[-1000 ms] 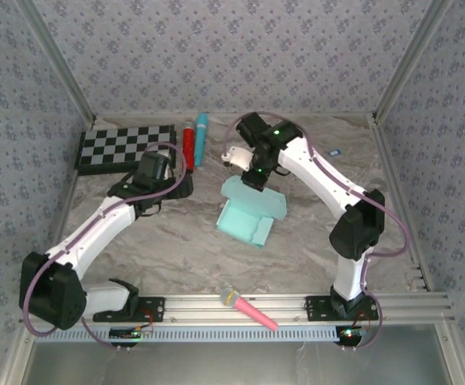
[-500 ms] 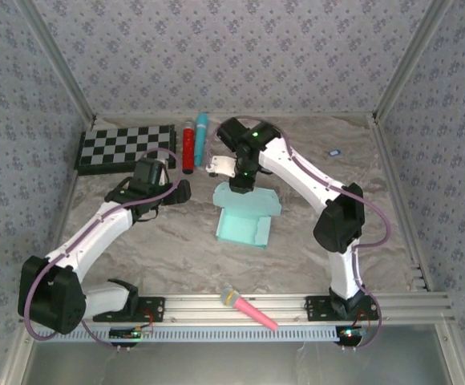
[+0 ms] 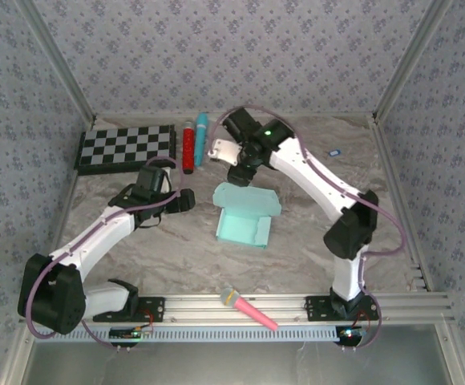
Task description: Fold the paper box
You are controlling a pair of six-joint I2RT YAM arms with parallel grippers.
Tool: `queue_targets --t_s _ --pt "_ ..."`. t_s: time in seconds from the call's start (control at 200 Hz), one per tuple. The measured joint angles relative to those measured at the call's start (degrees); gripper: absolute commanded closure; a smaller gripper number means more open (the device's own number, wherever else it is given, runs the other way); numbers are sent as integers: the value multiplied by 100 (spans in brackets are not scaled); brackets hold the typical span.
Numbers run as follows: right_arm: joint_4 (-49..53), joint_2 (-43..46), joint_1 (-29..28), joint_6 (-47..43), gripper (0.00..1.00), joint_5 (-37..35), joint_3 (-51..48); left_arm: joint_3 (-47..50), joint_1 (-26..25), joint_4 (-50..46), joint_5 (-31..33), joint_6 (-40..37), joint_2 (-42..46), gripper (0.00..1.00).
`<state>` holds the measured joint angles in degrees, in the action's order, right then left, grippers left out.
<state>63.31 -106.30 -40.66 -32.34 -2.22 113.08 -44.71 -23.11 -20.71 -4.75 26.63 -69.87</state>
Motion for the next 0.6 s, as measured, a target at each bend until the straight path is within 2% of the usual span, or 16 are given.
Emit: queue_targets --t_s 0.11,0.24,0.43,0.6 --pt "-503 822 251 634 42 -140 -699 0 -275 107 -131 -7 -11 12" --pt "-1029 2092 686 1648 40 -354 -1991 0 -621 170 -254 -7 -151 16" --pt "-1220 3893 1381 3220 40 -483 -3932 0 -885 195 -369 -2 -404 22" --pt "-1241 5123 1517 4544 41 -271 -5613 0 -973 385 -564 11 -597 29"
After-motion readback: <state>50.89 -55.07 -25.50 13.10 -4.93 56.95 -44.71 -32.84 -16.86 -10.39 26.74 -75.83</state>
